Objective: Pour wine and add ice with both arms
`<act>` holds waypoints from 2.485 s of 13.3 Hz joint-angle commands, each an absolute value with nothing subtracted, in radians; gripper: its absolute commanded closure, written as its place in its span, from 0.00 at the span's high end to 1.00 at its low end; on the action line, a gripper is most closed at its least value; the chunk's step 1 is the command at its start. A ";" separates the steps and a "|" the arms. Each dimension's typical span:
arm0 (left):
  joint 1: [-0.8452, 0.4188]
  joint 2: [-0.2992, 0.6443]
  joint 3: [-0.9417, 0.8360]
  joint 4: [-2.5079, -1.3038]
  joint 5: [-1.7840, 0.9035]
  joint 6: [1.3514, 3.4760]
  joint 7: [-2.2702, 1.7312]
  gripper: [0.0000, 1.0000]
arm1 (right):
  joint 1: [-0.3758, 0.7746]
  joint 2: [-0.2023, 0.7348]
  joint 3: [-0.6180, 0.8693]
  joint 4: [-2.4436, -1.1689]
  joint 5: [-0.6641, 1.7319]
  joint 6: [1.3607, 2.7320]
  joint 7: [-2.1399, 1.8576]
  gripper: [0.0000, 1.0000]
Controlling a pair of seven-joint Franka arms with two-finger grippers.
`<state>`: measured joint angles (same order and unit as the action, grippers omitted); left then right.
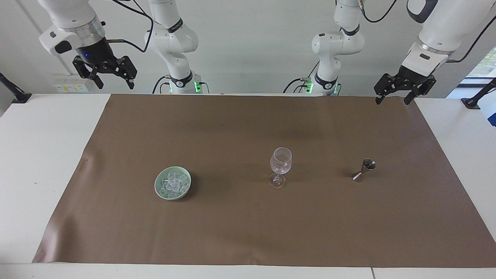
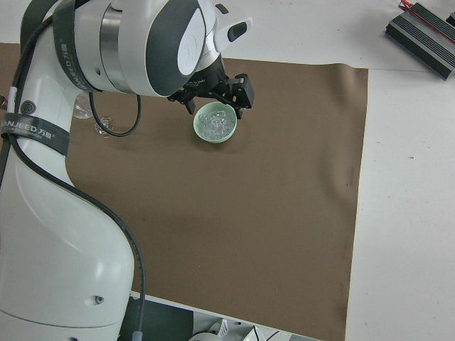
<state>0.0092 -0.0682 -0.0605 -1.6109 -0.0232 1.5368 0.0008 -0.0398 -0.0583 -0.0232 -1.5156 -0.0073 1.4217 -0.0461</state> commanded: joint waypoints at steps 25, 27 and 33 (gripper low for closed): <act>0.261 0.021 -0.054 -1.775 -0.503 1.649 -0.628 1.00 | -0.040 -0.071 -0.023 -1.528 0.003 1.430 -0.035 1.00; 0.259 0.023 -0.055 -1.790 -0.517 1.664 -0.684 1.00 | -0.040 -0.071 -0.023 -1.528 0.003 1.430 -0.035 1.00; 0.262 0.026 -0.055 -1.842 -0.610 1.720 -0.724 1.00 | -0.040 -0.071 -0.023 -1.528 0.003 1.430 -0.035 1.00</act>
